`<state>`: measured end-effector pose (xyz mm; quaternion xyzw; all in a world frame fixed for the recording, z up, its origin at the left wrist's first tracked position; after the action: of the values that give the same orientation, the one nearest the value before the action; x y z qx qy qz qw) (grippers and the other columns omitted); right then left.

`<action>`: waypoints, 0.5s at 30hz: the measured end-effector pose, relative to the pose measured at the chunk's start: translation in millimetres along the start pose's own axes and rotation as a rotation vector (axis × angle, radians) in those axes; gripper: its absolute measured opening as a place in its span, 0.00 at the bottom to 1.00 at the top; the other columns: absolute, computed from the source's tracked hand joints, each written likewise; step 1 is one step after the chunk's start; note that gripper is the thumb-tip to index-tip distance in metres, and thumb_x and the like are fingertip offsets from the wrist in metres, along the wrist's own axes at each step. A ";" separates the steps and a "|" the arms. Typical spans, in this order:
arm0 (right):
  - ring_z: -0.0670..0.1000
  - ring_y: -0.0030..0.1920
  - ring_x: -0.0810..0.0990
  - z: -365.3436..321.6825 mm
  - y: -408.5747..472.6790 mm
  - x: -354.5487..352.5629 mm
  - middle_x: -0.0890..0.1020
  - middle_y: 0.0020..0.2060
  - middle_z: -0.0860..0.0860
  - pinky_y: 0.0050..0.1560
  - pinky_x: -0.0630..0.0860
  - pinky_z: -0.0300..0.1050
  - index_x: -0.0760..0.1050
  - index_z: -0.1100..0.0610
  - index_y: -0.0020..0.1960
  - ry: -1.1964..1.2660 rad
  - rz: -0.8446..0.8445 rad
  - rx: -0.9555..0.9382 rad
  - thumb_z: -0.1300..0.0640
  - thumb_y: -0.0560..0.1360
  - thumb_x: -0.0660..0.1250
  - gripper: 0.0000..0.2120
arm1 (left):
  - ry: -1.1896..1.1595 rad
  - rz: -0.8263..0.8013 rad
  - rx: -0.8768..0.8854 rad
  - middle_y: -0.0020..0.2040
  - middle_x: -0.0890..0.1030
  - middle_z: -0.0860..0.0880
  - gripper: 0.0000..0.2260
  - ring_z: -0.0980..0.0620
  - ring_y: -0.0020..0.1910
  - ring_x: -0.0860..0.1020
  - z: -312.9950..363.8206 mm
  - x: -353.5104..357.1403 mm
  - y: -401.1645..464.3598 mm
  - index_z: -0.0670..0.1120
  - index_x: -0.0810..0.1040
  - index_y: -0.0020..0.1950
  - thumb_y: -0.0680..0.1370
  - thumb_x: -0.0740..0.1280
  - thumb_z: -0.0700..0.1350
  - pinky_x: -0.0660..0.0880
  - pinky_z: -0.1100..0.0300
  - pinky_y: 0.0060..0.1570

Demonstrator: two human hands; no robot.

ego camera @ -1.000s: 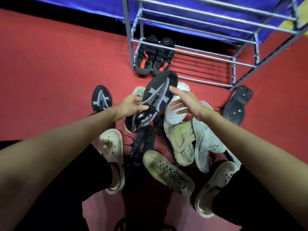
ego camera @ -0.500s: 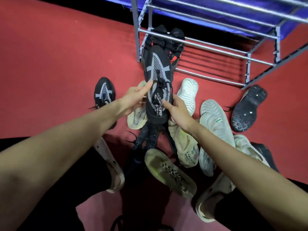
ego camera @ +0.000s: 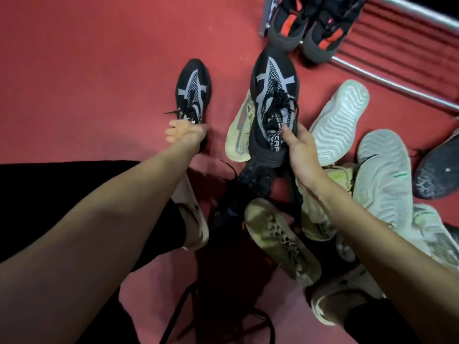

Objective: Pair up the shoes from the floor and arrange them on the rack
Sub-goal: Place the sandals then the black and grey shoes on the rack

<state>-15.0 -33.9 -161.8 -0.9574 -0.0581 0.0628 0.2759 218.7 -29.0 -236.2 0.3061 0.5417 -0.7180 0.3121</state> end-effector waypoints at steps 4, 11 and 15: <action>0.55 0.61 0.79 5.2 1.1 1.6 0.80 0.59 0.58 0.68 0.73 0.52 0.70 0.64 0.67 -0.016 -0.006 0.009 0.60 0.81 0.58 0.16 | -0.030 -0.064 0.005 0.68 0.68 0.41 0.42 0.43 0.68 0.68 -7.9 4.6 14.4 0.39 0.63 0.69 0.63 0.79 0.51 0.70 0.53 0.67; 0.56 0.63 0.78 1.3 -9.4 -6.9 0.78 0.62 0.60 0.68 0.72 0.51 0.69 0.64 0.68 -0.086 -0.029 -0.012 0.60 0.82 0.57 0.17 | -0.257 -0.171 0.004 0.66 0.72 0.45 0.51 0.46 0.63 0.73 -7.4 -1.1 1.2 0.39 0.55 0.72 0.59 0.79 0.55 0.70 0.63 0.57; 0.55 0.62 0.78 -16.5 -25.0 -21.9 0.78 0.62 0.61 0.65 0.74 0.45 0.69 0.64 0.67 -0.105 0.011 -0.063 0.61 0.82 0.56 0.15 | -0.573 -0.236 0.035 0.64 0.73 0.45 0.49 0.50 0.58 0.76 19.4 -9.1 -35.5 0.35 0.56 0.70 0.60 0.79 0.53 0.76 0.59 0.61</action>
<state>-36.0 -24.6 -132.6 -0.9612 -0.0693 0.1127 0.2420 194.6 -39.0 -203.8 0.0312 0.4511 -0.8155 0.3612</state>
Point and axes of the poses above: each hand's wrist, its own y-axis towards the middle knuckle, its own x-axis out of the palm, z = x × y, the point moved 3 cm from there along y, towards the middle knuckle
